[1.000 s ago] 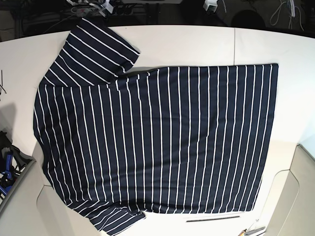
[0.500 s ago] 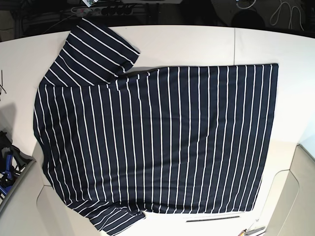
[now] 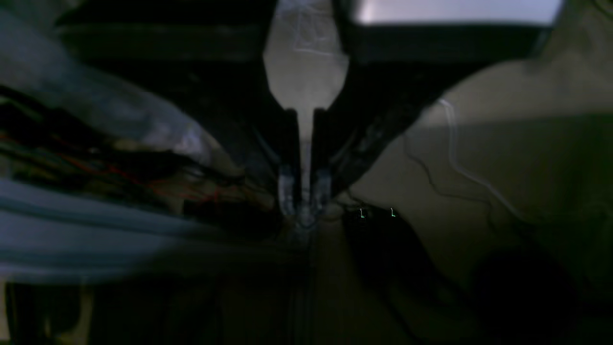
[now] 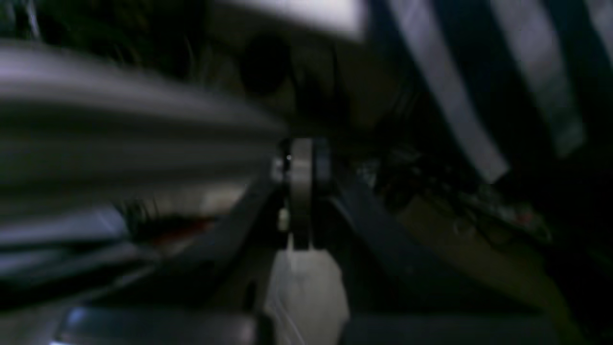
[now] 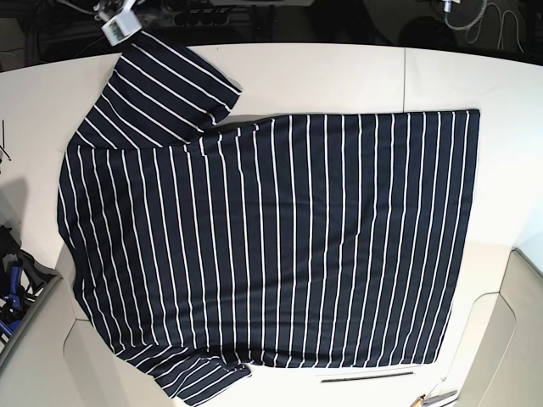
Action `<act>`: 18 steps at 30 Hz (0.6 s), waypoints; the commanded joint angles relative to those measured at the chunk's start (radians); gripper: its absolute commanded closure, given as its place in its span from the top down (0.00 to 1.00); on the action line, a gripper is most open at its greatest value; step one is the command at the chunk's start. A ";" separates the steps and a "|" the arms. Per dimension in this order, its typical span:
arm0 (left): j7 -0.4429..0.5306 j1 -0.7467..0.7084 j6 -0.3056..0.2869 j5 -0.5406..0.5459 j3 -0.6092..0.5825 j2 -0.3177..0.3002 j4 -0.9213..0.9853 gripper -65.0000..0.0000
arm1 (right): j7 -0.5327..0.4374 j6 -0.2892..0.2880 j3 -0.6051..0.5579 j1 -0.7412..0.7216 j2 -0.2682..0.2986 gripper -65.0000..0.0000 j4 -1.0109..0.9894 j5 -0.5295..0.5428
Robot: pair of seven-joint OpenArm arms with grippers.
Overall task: Fold the T-shirt properly
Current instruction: 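Move both grippers in toward the shirt's shoulder corners, then grasp the shirt's shoulder corners with the left and right grippers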
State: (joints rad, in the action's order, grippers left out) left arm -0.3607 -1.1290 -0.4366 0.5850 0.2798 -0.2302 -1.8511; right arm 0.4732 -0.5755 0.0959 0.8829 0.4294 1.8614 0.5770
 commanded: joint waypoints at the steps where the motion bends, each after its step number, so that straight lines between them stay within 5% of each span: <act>1: 0.011 -0.029 -0.006 0.003 0.025 -0.005 -0.047 0.07 | -0.011 -0.008 0.038 0.010 0.007 0.00 0.031 0.046; 7: -0.010 -0.031 -0.035 0.056 0.146 -0.005 -0.214 0.07 | 0.020 -0.003 0.246 -0.023 -0.029 0.00 0.061 0.188; 14: -0.011 0.008 -0.066 0.077 0.212 -0.006 -0.282 0.07 | 0.299 0.016 0.441 -0.177 -0.114 0.00 0.061 0.242; 18: -0.071 0.063 -0.066 0.077 0.212 -0.006 -0.282 0.18 | 0.317 0.055 0.500 -0.219 -0.114 0.32 0.061 0.254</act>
State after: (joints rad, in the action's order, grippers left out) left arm -0.4503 -1.0519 -0.4984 0.6502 0.4854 -0.2321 -2.1174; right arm 0.8017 -0.5194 0.5873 0.6559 0.3046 1.9072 0.8165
